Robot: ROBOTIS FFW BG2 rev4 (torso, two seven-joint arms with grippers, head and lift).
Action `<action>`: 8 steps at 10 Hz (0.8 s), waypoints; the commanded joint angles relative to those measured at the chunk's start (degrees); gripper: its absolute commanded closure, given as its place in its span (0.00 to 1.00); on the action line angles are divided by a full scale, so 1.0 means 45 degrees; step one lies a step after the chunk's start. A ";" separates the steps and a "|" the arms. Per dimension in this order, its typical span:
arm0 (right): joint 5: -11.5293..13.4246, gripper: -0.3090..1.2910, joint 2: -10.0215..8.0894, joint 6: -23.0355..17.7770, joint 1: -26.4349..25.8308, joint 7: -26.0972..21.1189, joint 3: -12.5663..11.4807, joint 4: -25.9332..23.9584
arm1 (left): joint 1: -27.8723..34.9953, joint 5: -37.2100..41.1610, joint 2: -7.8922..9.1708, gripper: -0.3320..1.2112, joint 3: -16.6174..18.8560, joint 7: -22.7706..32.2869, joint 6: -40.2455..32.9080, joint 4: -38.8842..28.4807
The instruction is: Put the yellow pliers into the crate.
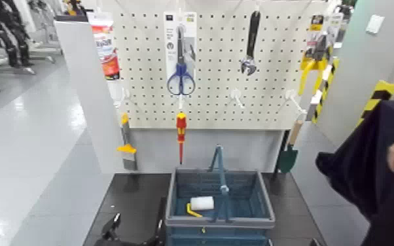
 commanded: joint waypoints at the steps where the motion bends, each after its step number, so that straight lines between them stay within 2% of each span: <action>1: 0.0002 0.29 0.0156 -0.0008 0.0000 0.0004 -0.0053 -0.0025 | 0.0000 0.0005 0.0012 0.36 0.0000 -0.0014 0.0000 0.0000; 5: 0.0022 0.29 0.0137 -0.0028 -0.0019 0.0004 -0.0151 -0.0123 | 0.0000 0.0005 0.0012 0.36 0.0000 -0.0073 0.0000 0.0000; 8: 0.0178 0.28 0.0156 0.0441 -0.0175 0.0317 -0.0580 -0.0572 | -0.0039 0.0025 -0.0007 0.36 0.0000 -0.0073 0.0098 0.0000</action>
